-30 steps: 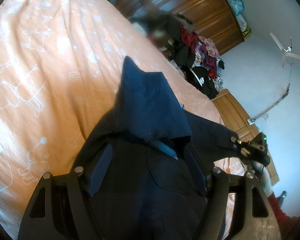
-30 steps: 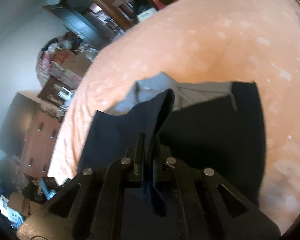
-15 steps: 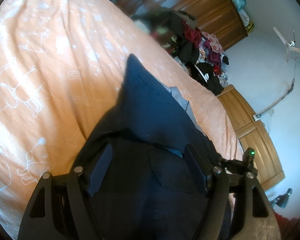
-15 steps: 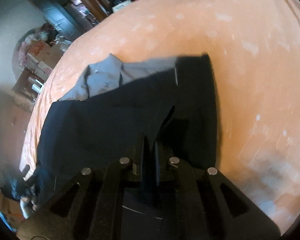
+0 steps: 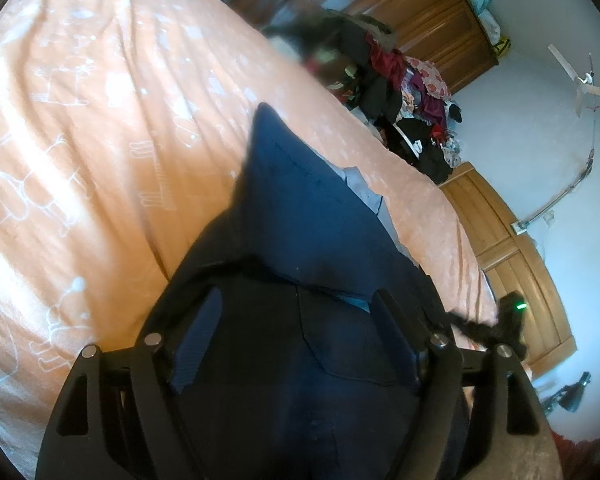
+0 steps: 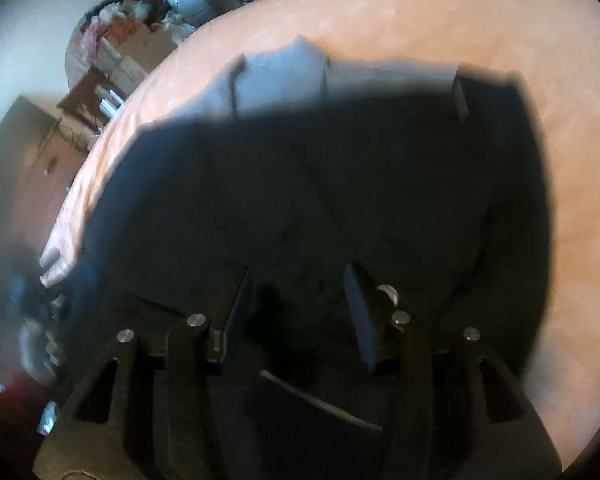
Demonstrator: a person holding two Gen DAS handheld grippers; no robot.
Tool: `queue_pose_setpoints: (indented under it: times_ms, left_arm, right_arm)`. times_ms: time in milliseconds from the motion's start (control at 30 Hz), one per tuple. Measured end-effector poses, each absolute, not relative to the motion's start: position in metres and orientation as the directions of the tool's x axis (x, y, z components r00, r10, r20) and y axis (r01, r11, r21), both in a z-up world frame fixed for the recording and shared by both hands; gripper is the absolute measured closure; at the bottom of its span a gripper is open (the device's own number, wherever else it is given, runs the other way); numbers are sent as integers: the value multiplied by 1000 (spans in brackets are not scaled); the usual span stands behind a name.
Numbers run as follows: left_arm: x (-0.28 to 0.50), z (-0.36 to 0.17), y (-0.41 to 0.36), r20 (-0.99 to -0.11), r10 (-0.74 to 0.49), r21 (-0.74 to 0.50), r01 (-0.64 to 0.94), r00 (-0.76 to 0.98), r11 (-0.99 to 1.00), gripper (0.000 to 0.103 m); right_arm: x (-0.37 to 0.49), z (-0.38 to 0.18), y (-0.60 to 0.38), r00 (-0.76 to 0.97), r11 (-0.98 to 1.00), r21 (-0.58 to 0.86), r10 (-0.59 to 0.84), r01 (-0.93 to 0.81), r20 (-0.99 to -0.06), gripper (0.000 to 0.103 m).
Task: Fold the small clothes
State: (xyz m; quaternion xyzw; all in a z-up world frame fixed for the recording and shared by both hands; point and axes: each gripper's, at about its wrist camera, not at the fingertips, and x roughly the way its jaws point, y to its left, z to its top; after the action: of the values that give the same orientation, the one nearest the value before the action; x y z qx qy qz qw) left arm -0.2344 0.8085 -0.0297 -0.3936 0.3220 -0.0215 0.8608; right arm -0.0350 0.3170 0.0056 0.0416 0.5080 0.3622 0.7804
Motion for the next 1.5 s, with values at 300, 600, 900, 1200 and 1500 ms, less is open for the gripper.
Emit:
queue_pose_setpoints:
  times_ms: [300, 600, 900, 1200, 1500]
  left_arm:
    - [-242, -8, 805, -647, -386, -655, -220, 658, 723, 22]
    - [-332, 6, 806, -639, -454, -676, -173, 621, 716, 22]
    - [-370, 9, 794, -618, -475, -699, -162, 627, 696, 22]
    - [-409, 18, 807, -611, -496, -718, -168, 617, 675, 23]
    - [-438, 16, 802, -656, -528, -692, -150, 540, 706, 24]
  right_arm:
    - [-99, 53, 215, 255, 761, 510, 628, -402, -735, 49]
    - [-225, 23, 136, 192, 770, 585, 633, -255, -750, 48]
    - [-244, 16, 143, 161, 754, 600, 649, -267, -743, 47]
    - [-252, 4, 173, 50, 674, 673, 717, -305, -695, 37]
    - [-256, 0, 177, 21, 622, 733, 766, -276, -642, 37]
